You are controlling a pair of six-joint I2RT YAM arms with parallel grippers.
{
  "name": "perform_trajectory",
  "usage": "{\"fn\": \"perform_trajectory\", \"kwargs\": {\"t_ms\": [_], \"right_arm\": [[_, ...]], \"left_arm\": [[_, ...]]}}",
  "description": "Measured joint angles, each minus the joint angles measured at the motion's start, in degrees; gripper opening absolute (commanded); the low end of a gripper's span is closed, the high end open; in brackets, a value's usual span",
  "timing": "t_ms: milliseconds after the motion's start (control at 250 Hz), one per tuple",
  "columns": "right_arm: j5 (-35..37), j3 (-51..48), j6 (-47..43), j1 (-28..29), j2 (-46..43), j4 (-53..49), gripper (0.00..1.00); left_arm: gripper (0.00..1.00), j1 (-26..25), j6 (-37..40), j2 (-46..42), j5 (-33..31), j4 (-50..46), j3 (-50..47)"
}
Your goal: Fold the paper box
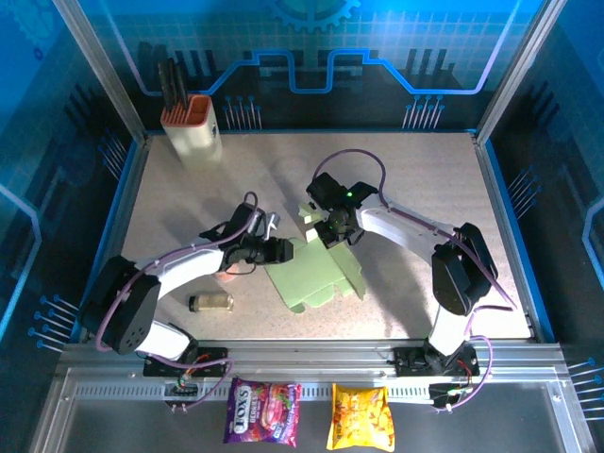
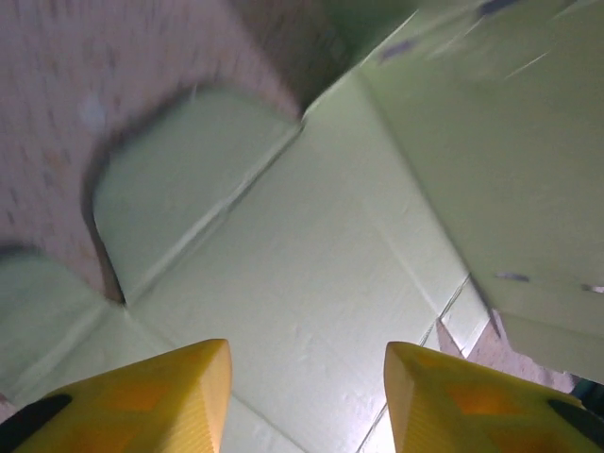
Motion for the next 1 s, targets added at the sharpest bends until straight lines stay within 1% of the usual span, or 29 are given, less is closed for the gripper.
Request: {"fn": "perform_trajectory", "kwargs": {"t_ms": [164, 336, 444, 603, 795, 999], "right_arm": [[-0.7, -2.3, -5.6, -0.1, -2.5, -0.2, 0.00], [-1.1, -5.7, -12.1, -0.4, -7.0, -0.4, 0.00], [-1.7, -8.1, -16.3, -0.7, -10.3, -0.4, 0.00], [-2.8, -9.8, -21.0, -1.8, -14.2, -0.4, 0.00], [-5.1, -10.1, -24.1, -2.7, -15.9, -0.5, 0.00], [-7.3, -10.2, -25.1, -2.7, -15.9, -0.7, 0.00]], "left_arm": [[0.50, 1.2, 4.8, -0.6, -3.0, -0.1, 4.5], [0.50, 2.1, 9.1, 0.0, -4.9, 2.3, 5.1], [0.55, 2.1, 12.0, -0.1, -5.2, 6.0, 4.4], [0.67, 2.1, 17.2, -1.7, -4.0, 12.2, -0.8], [0.72, 2.1, 21.8, -2.1, -1.9, 14.7, -2.5], [0.75, 2.1, 23.9, -2.5, 2.8, 19.4, -2.6]]}}
